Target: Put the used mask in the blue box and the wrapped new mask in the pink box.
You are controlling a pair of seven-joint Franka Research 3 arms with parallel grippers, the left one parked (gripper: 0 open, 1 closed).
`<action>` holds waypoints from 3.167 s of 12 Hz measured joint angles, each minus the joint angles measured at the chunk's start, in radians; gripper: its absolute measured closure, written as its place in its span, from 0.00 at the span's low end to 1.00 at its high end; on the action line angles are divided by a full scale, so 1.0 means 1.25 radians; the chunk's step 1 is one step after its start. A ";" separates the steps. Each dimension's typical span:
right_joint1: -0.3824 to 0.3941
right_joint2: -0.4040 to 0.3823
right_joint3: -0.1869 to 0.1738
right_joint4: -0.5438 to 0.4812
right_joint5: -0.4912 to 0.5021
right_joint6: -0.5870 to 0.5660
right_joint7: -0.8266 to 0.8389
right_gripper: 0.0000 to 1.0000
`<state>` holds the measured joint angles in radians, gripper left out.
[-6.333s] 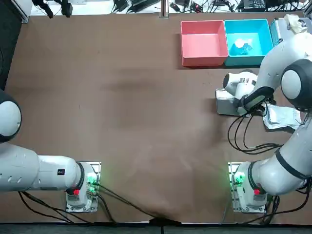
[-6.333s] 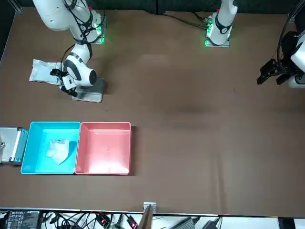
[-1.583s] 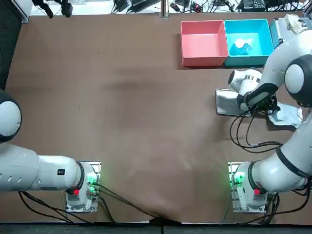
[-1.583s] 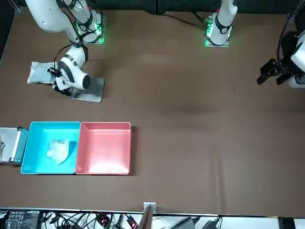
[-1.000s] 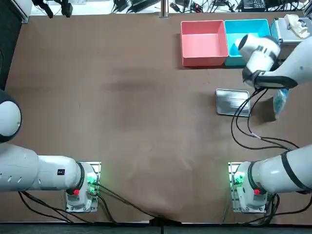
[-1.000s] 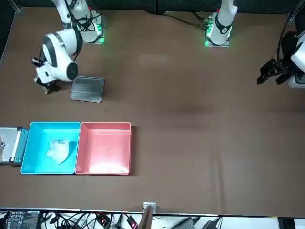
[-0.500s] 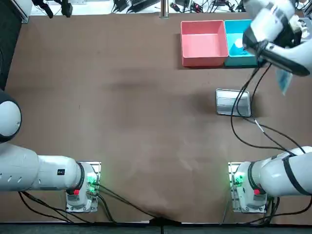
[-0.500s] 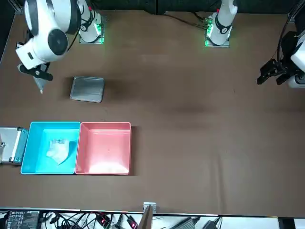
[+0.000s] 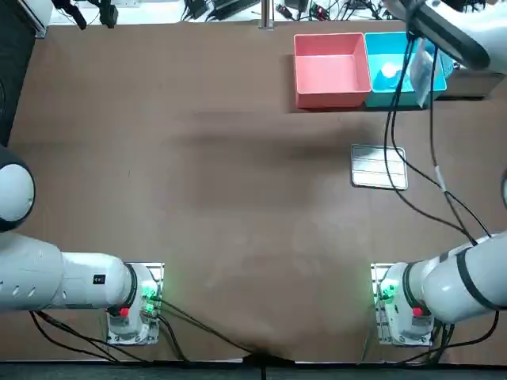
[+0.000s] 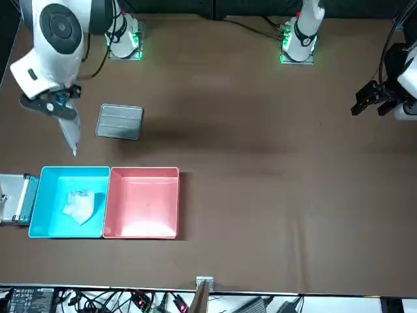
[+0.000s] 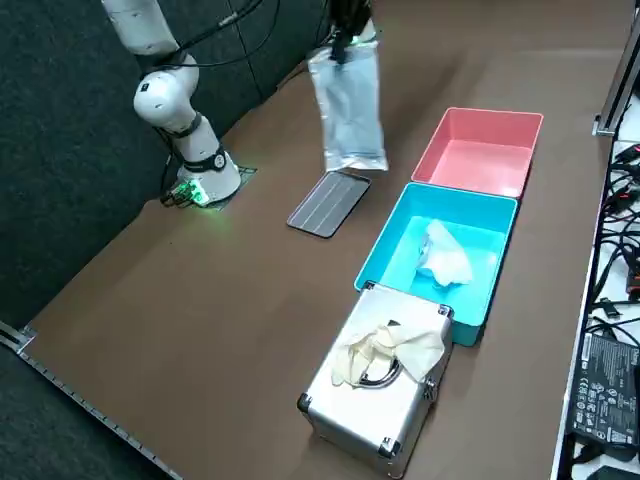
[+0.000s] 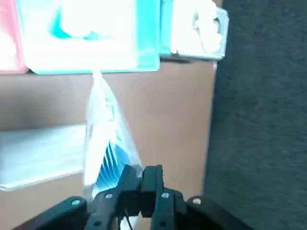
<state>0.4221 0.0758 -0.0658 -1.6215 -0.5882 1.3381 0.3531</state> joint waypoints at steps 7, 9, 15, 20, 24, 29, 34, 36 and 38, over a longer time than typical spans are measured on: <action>0.050 0.329 0.000 0.322 0.062 0.061 0.249 0.99; 0.051 0.367 -0.001 0.365 0.092 0.091 0.263 0.99; 0.062 0.410 -0.002 0.384 0.128 0.108 0.334 0.99; 0.061 0.459 -0.005 0.384 0.140 0.107 0.421 0.99; 0.058 0.514 -0.010 0.384 0.146 0.110 0.458 0.97; 0.059 0.516 -0.011 0.386 0.232 0.168 0.485 0.46; 0.046 0.516 -0.014 0.396 0.374 0.225 0.488 0.00; 0.029 0.515 -0.014 0.408 0.414 0.229 0.473 0.00; 0.003 0.507 -0.014 0.433 0.452 0.223 0.425 0.00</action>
<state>0.4261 0.7096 -0.0835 -1.0808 -0.0235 1.6167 0.8848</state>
